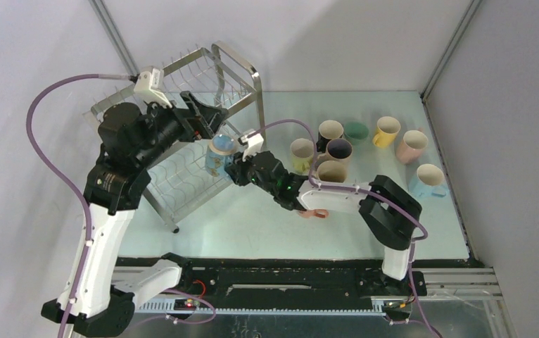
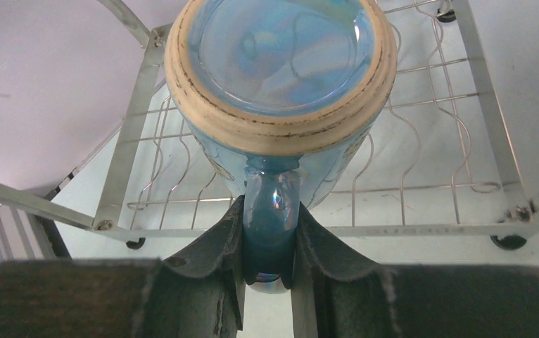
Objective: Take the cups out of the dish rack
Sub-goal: Unload the cup from the dish rack.
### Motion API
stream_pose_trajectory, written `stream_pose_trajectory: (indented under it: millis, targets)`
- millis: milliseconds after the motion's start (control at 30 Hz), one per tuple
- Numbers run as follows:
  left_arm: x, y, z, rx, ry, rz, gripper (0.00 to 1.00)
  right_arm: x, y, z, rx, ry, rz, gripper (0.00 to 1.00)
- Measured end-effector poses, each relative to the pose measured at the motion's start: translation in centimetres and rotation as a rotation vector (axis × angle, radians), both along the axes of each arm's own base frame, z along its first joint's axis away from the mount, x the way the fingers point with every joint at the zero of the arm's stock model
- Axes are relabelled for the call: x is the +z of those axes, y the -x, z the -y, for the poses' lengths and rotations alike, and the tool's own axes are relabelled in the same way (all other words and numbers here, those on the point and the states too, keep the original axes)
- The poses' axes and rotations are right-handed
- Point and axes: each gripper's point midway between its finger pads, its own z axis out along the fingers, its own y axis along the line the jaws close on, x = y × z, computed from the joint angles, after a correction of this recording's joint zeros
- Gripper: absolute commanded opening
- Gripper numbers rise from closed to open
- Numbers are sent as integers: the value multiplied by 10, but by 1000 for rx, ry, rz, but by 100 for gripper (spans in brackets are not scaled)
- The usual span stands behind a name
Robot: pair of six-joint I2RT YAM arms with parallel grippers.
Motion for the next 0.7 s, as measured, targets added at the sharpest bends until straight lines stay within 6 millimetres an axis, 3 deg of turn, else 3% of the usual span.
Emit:
stream_pose_trajectory:
  millis: [267,700]
  targets:
    - [-19,12,14,-66,60,-59,100,16,22,33,-18,-28,-23,0]
    - [-28,53,53,-208,153,-73,100,59,64,106,-76,-129,-47,0]
